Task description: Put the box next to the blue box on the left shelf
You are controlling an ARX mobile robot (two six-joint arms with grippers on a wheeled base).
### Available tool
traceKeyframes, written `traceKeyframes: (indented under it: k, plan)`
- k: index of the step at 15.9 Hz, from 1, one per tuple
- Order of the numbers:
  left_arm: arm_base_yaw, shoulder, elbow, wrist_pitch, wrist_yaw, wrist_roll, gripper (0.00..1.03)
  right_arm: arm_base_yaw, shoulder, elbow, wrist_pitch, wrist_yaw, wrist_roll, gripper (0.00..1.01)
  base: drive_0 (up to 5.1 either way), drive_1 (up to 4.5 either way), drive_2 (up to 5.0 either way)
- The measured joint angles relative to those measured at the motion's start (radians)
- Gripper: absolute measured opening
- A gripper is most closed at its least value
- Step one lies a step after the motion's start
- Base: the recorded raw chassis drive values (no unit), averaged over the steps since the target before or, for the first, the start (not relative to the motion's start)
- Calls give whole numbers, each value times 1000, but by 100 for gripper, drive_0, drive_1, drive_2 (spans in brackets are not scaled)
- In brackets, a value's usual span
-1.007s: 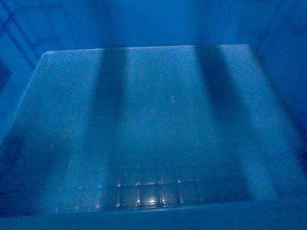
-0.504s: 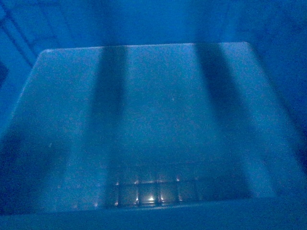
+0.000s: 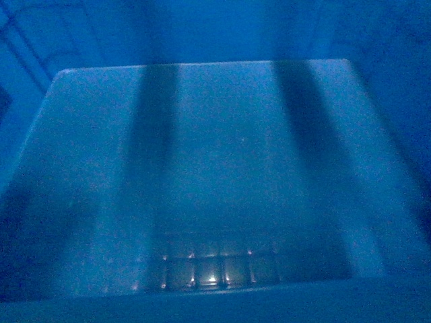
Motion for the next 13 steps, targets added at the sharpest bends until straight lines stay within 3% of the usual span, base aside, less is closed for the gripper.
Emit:
traceKeyframes:
  k: [13]
  plan:
    - [0, 0, 0, 0, 0, 0, 14, 0, 0, 0, 0, 0, 0, 17, 0, 0, 0]
